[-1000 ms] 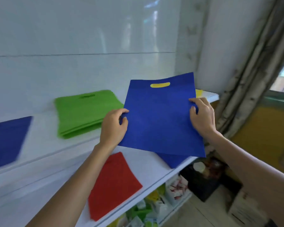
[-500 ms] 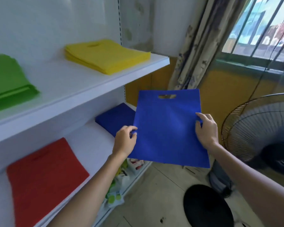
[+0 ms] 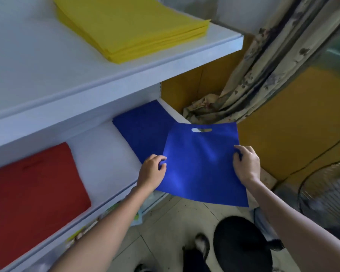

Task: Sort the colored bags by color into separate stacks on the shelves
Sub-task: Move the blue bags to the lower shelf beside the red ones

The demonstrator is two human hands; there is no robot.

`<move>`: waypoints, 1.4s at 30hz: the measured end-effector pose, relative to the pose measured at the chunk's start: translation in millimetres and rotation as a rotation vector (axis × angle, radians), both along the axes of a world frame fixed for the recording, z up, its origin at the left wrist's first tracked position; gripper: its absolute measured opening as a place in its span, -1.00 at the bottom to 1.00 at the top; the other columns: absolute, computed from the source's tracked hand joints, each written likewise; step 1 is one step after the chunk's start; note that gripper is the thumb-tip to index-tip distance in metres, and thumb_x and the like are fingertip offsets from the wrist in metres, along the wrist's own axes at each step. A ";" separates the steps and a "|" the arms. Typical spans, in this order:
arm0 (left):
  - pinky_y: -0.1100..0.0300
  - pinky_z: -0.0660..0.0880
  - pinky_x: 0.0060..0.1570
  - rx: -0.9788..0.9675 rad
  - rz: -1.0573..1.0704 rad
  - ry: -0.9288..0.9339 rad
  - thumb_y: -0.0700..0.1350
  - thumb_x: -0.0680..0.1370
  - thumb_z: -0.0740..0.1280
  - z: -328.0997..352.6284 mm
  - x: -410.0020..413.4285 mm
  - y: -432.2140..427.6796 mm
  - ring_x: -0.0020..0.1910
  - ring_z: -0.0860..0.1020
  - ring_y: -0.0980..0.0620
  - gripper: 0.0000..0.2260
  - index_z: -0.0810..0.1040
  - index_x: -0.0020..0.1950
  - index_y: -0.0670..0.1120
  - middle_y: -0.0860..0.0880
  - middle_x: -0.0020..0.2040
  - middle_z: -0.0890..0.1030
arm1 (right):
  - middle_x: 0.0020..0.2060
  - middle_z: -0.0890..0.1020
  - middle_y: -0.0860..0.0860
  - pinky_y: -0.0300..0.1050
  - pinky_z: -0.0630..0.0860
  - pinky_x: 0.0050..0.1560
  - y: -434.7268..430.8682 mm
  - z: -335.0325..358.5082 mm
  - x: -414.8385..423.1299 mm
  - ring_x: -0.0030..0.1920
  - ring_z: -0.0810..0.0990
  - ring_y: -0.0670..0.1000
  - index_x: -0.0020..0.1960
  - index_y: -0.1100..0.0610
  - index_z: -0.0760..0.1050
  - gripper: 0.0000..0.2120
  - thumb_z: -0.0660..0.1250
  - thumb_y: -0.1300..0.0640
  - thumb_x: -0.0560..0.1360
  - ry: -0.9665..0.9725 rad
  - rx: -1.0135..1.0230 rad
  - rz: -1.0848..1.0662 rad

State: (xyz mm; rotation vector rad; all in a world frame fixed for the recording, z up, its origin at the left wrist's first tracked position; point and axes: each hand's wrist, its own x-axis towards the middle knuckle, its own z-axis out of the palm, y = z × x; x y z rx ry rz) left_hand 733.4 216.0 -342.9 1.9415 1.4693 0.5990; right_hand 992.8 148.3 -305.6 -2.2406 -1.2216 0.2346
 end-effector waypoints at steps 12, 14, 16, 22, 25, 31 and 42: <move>0.18 0.38 0.12 -0.043 0.556 -0.005 -0.26 0.53 0.24 -51.0 46.2 64.1 0.14 0.50 -0.08 -0.73 0.52 0.22 -0.19 -0.14 0.15 0.54 | 0.34 0.35 0.11 -0.08 0.38 0.24 208.8 -48.4 35.2 0.29 0.39 0.11 0.41 0.22 0.30 -0.56 0.17 0.26 0.53 -0.095 -0.181 0.652; 0.15 0.40 0.13 -0.030 0.637 0.007 -0.28 0.53 0.24 -53.6 47.8 63.7 0.13 0.50 -0.11 -0.73 0.52 0.22 -0.20 -0.16 0.14 0.54 | 0.36 0.33 0.12 -0.05 0.37 0.26 235.6 -53.5 30.1 0.31 0.36 0.10 0.43 0.22 0.26 -0.55 0.16 0.26 0.54 -0.143 -0.173 0.768; 0.13 0.41 0.13 -0.005 0.712 0.036 -0.29 0.53 0.23 -54.4 48.1 62.9 0.14 0.49 -0.13 -0.73 0.51 0.23 -0.22 -0.18 0.15 0.53 | 0.39 0.32 0.12 0.01 0.31 0.34 256.1 -59.3 21.2 0.36 0.30 0.12 0.45 0.23 0.23 -0.53 0.14 0.26 0.54 -0.190 -0.161 0.859; 0.09 0.35 0.23 -0.075 0.702 0.316 -0.17 0.58 0.17 -72.4 36.6 87.0 0.27 0.35 -0.13 -0.63 0.34 0.39 -0.16 -0.12 0.34 0.40 | 0.50 0.09 0.04 0.07 0.25 0.32 296.0 -99.4 -6.6 0.42 0.15 0.14 0.52 0.16 -0.01 -0.41 0.13 0.13 0.56 -0.346 -0.280 0.982; 0.02 0.34 0.23 -0.249 0.699 0.481 -0.06 0.60 0.14 -91.9 27.9 97.5 0.30 0.29 -0.16 -0.57 0.20 0.46 -0.06 -0.09 0.41 0.28 | 0.52 -0.02 0.07 0.13 0.20 0.37 310.3 -131.1 -14.4 0.47 0.05 0.18 0.54 0.07 -0.10 -0.46 -0.01 0.00 0.63 -0.468 -0.506 0.939; 0.00 0.37 0.17 -0.213 0.833 0.391 -0.05 0.61 0.12 -84.3 29.2 87.1 0.25 0.34 -0.18 -0.60 0.22 0.45 -0.05 -0.21 0.31 0.35 | 0.44 0.16 0.21 0.13 0.27 0.31 299.0 -119.4 -27.5 0.40 0.17 0.23 0.50 0.15 0.05 -0.50 0.04 0.03 0.61 -0.453 -0.402 0.900; 0.05 0.37 0.12 -0.016 1.109 0.234 -0.24 0.51 0.27 30.1 -80.5 -105.5 0.15 0.44 -0.21 -0.74 0.52 0.20 -0.20 -0.23 0.11 0.47 | 0.35 0.31 0.16 0.03 0.42 0.21 152.1 -6.4 -196.3 0.28 0.39 0.16 0.45 0.20 0.18 -0.53 0.12 0.25 0.56 -0.052 -0.141 1.418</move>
